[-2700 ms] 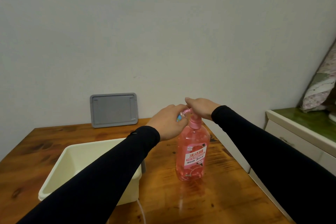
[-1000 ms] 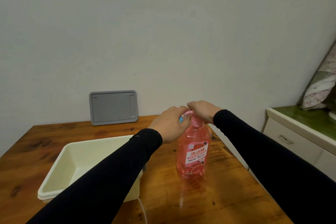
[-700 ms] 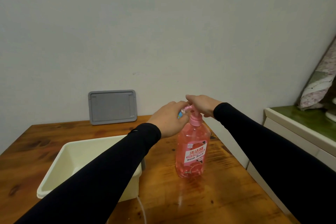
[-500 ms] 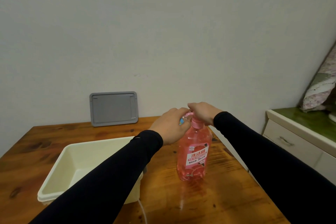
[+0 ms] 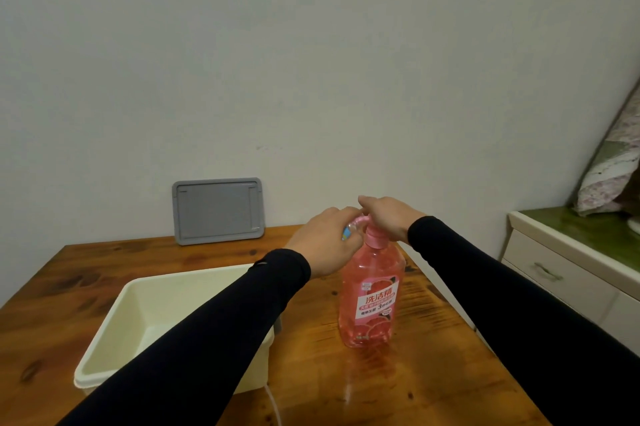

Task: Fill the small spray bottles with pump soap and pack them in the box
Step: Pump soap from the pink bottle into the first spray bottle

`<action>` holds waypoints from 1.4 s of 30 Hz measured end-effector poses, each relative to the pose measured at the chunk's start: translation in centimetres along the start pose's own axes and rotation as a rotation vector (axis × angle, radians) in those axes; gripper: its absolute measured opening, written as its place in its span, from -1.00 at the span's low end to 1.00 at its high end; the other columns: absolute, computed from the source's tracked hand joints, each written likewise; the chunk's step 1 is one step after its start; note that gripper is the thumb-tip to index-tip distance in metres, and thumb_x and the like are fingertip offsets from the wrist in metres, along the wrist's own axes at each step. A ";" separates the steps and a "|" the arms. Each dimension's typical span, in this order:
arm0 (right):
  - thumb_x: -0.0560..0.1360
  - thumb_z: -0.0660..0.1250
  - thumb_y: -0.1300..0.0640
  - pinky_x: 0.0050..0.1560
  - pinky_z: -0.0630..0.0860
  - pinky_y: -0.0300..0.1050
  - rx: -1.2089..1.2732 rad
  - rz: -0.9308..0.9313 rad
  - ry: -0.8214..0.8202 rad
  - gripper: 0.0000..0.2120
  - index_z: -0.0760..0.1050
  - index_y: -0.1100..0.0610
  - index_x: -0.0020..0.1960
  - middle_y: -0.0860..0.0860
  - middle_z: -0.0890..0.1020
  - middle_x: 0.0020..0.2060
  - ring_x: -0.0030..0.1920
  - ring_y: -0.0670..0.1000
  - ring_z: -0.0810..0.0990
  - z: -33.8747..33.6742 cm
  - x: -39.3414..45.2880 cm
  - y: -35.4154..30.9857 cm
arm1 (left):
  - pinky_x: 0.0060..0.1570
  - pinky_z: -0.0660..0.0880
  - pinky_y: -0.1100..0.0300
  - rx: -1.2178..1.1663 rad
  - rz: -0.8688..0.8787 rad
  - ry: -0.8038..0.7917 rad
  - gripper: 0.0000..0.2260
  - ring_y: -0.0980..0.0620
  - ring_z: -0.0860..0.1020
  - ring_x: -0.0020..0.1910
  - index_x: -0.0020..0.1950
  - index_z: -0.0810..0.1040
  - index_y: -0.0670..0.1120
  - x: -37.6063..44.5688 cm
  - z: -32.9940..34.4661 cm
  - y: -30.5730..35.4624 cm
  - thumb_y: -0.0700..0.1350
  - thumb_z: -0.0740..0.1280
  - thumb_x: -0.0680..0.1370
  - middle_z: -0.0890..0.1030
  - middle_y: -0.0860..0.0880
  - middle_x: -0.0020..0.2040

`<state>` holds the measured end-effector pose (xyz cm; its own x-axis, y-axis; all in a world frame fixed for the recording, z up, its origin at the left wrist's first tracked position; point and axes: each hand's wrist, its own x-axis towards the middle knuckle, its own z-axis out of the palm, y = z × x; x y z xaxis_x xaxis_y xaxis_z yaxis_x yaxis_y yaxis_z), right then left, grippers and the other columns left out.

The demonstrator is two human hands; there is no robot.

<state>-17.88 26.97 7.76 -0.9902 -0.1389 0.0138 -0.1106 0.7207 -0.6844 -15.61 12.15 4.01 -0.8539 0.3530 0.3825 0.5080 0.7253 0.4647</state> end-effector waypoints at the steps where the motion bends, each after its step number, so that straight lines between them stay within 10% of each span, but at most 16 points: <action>1: 0.63 -0.03 0.00 -0.01 0.40 -0.06 -0.008 0.002 0.001 -0.58 0.42 0.26 0.23 0.14 0.53 0.04 0.03 0.14 0.51 0.2 0.0 0.1 | -0.06 0.38 0.22 0.000 -0.004 -0.005 -0.61 0.06 0.46 0.02 0.41 0.30 0.11 -0.1 0.2 -0.1 0.07 0.15 0.58 0.49 -0.02 0.19; 5: 0.63 -0.03 0.00 0.08 0.37 -0.03 -0.035 0.013 -0.015 -0.58 0.40 0.26 0.26 0.23 0.49 0.24 0.14 0.19 0.49 0.0 -0.1 -0.1 | -0.07 0.34 0.23 0.014 -0.014 -0.013 -0.60 0.08 0.45 0.02 0.42 0.29 0.10 0.0 0.0 -0.1 0.07 0.15 0.58 0.49 -0.03 0.22; 18: 0.62 -0.02 0.06 -0.30 0.31 -0.17 -0.022 0.010 -0.015 -0.65 0.44 0.25 0.12 0.06 0.52 -0.08 -0.17 0.02 0.48 0.4 0.0 0.2 | -0.08 0.34 0.24 -0.006 -0.013 0.007 -0.60 0.10 0.43 -0.01 0.41 0.30 0.10 -0.1 0.5 -0.5 0.10 0.15 0.58 0.49 -0.02 0.21; 24: 0.60 -0.09 -0.16 -0.02 0.27 -0.07 0.034 0.061 -0.015 -0.47 0.45 0.15 0.25 0.03 0.53 -0.06 -0.06 0.00 0.47 -1.1 0.1 -0.8 | -0.11 0.31 0.27 0.000 0.015 0.032 -0.60 0.12 0.40 -0.03 0.41 0.31 0.07 0.5 -0.5 0.1 0.09 0.15 0.58 0.50 -0.03 0.21; 42: 0.61 -0.04 -0.07 -0.08 0.30 -0.09 0.045 0.039 0.005 -0.60 0.44 0.15 0.16 0.08 0.50 0.06 -0.03 0.03 0.46 -0.7 -0.3 -0.7 | -0.07 0.31 0.25 0.007 0.023 0.019 -0.60 0.11 0.42 0.00 0.42 0.31 0.07 0.5 -0.6 0.0 0.08 0.15 0.58 0.49 -0.03 0.23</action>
<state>-17.59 26.99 8.79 -0.9942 -0.1074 -0.0101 -0.0678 0.6944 -0.7164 -15.97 12.04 4.67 -0.8394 0.3584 0.4086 0.5269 0.7212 0.4497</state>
